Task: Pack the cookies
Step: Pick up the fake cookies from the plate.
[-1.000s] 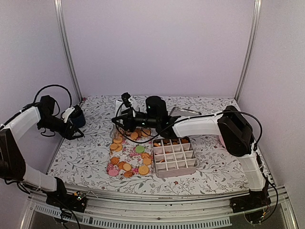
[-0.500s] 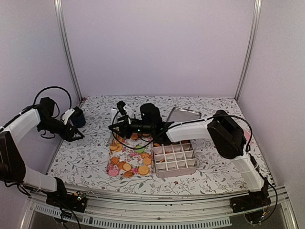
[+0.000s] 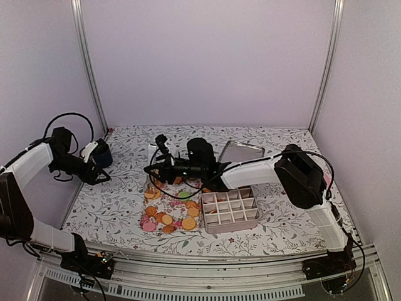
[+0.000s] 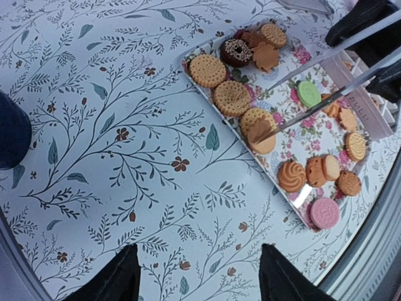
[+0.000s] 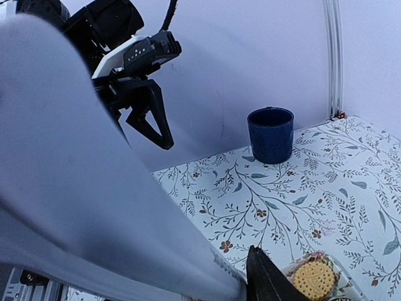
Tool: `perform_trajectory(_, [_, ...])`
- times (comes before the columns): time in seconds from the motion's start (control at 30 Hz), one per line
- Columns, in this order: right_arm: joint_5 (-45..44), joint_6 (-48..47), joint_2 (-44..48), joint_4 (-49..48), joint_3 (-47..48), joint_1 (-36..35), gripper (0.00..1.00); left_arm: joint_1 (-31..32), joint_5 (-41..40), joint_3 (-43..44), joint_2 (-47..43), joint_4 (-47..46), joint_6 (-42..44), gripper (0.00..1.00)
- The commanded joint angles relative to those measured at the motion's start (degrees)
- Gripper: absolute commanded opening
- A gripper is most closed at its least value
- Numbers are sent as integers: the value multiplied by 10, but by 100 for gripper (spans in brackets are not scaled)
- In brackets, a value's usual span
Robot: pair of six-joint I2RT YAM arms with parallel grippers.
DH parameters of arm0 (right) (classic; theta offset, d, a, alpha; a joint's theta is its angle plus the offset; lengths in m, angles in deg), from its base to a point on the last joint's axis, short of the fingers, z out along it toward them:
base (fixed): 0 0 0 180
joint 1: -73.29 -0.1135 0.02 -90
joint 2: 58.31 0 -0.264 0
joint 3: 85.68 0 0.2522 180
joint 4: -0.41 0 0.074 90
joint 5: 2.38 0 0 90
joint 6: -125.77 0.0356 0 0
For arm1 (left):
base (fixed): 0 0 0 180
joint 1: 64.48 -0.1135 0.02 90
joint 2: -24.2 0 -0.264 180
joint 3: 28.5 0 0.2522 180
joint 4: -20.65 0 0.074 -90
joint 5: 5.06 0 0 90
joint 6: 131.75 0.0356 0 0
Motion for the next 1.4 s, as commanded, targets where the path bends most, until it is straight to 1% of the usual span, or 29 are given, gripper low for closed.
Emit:
perform_trajectory(0.0, [12,2,49,-2,-36,-15,48,-5,13,0,-3,-8,-6,66])
perform_trajectory(0.23, [10,8,61,-17,-70,-21,47,-5,12,1,-6,-8,-7,65])
perform_trajectory(0.37, [-5,7,57,-26,-70,-21,47,-5,11,1,-7,-8,-7,65])
perform_trajectory(0.5, [-22,6,47,-38,-50,-22,47,-5,8,0,-12,-9,-7,65])
perform_trajectory(0.7, [-77,-16,16,-76,-21,-26,47,-5,3,-3,-20,-9,-6,64])
perform_trajectory(0.9, [-81,-21,-22,-75,7,-29,47,-5,1,0,-24,-9,-3,64])
perform_trajectory(1.2, [-89,-34,-5,-66,-40,-33,47,-5,4,-3,-26,-6,0,64])
perform_trajectory(1.27, [-94,-39,-1,-63,-44,-33,46,-5,5,-6,-26,-8,-2,64])
perform_trajectory(1.37, [-101,-45,3,-61,-44,-33,38,-5,5,-9,-28,-10,-4,64])
